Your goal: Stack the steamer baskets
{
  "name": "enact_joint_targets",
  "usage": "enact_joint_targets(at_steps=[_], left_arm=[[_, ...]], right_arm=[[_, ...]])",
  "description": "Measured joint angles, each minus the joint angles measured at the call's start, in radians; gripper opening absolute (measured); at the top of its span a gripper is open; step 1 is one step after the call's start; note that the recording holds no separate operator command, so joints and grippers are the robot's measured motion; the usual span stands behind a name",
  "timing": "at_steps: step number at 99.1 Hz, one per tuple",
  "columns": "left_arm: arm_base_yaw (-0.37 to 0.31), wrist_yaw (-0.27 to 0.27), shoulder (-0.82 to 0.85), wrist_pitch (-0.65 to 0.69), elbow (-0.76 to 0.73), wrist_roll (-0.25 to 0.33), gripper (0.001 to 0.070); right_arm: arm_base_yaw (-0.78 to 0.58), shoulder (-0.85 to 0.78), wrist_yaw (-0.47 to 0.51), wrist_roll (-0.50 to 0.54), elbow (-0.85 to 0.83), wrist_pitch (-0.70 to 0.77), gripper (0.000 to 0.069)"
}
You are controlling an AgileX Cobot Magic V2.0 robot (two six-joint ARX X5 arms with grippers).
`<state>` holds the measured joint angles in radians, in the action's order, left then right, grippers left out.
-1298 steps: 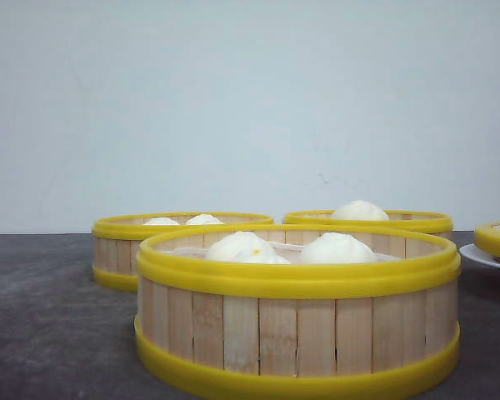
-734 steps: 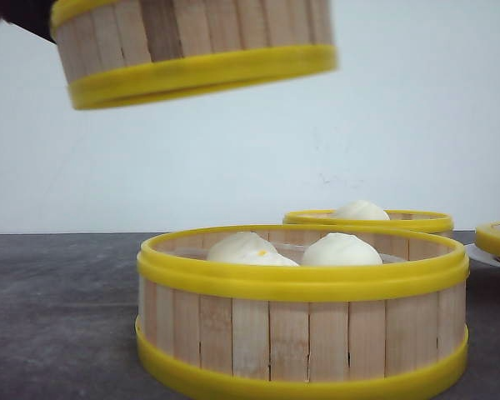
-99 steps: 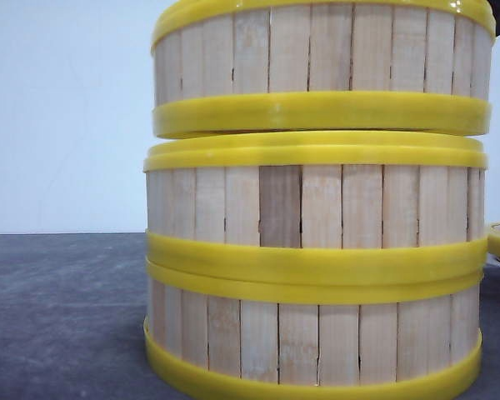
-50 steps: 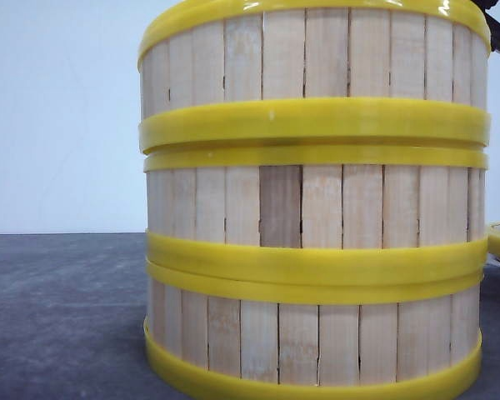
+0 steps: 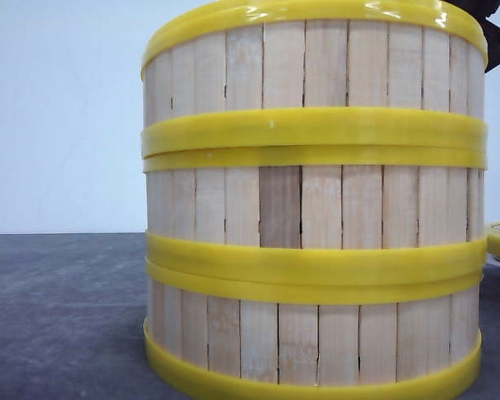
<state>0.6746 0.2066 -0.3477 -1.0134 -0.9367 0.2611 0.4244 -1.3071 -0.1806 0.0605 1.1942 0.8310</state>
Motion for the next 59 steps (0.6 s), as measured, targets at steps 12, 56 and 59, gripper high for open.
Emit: enact_joint_targets(at_steps=[12,56,59], left_arm=[[0.0,0.0,0.0,0.0,0.0,-0.004,0.0272],[0.0,0.0,0.0,0.0,0.0,-0.006,0.0272],[0.0,0.0,0.0,0.0,0.0,-0.006,0.0272]], right_arm=[[0.0,0.043,0.018,0.018,0.0,-0.028,0.0225],[-0.052,0.406,0.301,0.126,0.001,0.134,0.0225],[-0.066,0.411,0.312,0.127,0.001,0.153,0.0225]])
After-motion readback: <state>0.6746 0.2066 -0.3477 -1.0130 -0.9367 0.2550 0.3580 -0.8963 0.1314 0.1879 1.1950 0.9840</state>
